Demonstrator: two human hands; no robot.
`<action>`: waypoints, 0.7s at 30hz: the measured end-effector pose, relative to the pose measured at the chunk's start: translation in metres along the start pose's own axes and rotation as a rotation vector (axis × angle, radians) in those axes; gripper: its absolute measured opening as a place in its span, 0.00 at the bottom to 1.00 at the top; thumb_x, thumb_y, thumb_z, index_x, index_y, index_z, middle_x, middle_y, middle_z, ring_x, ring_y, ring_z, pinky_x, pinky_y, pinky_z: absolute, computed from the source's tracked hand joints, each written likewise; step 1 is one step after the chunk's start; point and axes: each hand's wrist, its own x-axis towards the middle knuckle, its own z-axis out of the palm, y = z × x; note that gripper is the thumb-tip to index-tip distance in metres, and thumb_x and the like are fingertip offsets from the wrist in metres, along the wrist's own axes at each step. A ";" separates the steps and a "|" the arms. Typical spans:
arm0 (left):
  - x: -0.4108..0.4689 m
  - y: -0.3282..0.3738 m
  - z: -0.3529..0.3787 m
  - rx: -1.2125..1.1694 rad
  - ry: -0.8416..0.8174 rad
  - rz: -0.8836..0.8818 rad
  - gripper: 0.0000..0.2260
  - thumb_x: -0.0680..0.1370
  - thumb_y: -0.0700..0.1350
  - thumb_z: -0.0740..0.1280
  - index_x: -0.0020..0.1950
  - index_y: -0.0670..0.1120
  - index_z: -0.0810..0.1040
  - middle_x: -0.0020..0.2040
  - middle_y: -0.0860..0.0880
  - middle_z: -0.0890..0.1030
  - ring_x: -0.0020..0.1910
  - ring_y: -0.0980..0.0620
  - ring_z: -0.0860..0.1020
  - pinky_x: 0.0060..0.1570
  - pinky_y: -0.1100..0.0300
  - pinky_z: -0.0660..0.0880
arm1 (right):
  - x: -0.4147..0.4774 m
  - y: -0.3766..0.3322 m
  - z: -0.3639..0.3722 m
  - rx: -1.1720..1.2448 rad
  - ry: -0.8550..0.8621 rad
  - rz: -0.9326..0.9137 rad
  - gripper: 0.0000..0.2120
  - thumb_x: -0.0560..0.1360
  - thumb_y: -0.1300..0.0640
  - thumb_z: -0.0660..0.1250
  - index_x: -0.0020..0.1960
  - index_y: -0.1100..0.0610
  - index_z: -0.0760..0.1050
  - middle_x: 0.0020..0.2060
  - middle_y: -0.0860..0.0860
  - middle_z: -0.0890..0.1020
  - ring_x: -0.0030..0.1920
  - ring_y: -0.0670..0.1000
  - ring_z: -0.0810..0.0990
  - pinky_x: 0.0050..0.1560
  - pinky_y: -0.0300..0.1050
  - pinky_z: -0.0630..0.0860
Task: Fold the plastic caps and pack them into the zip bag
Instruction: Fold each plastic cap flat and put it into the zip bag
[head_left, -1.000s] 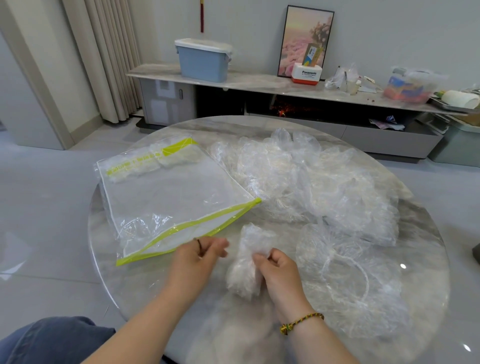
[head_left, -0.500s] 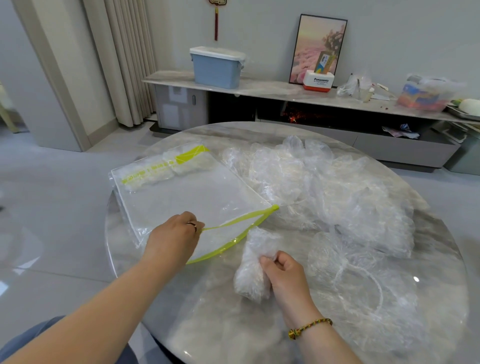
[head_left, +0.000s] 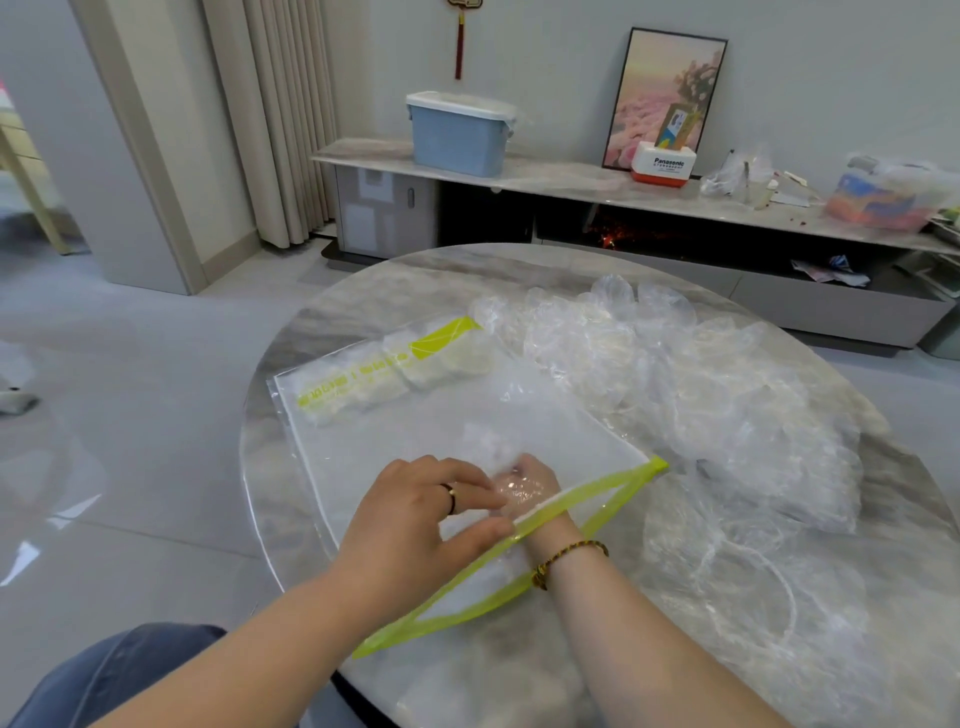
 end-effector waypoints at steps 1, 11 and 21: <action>0.002 -0.003 -0.004 -0.074 0.016 -0.063 0.20 0.76 0.63 0.57 0.43 0.53 0.83 0.44 0.58 0.81 0.44 0.61 0.74 0.46 0.76 0.62 | 0.002 -0.002 0.001 0.039 0.017 0.000 0.11 0.69 0.58 0.60 0.32 0.53 0.60 0.31 0.49 0.65 0.39 0.51 0.68 0.44 0.43 0.73; 0.029 -0.146 -0.036 -0.244 0.369 -1.361 0.25 0.78 0.48 0.63 0.71 0.40 0.62 0.65 0.39 0.70 0.60 0.37 0.73 0.60 0.49 0.71 | 0.024 0.012 0.011 0.003 -0.011 -0.049 0.06 0.74 0.62 0.67 0.46 0.53 0.72 0.36 0.47 0.75 0.38 0.47 0.74 0.31 0.29 0.69; 0.045 -0.172 -0.017 -0.386 0.317 -1.361 0.15 0.78 0.39 0.62 0.30 0.42 0.66 0.28 0.44 0.68 0.26 0.47 0.65 0.28 0.61 0.61 | 0.072 0.005 0.051 -0.129 -0.319 -0.172 0.18 0.75 0.68 0.63 0.38 0.46 0.66 0.34 0.40 0.69 0.33 0.35 0.71 0.35 0.25 0.68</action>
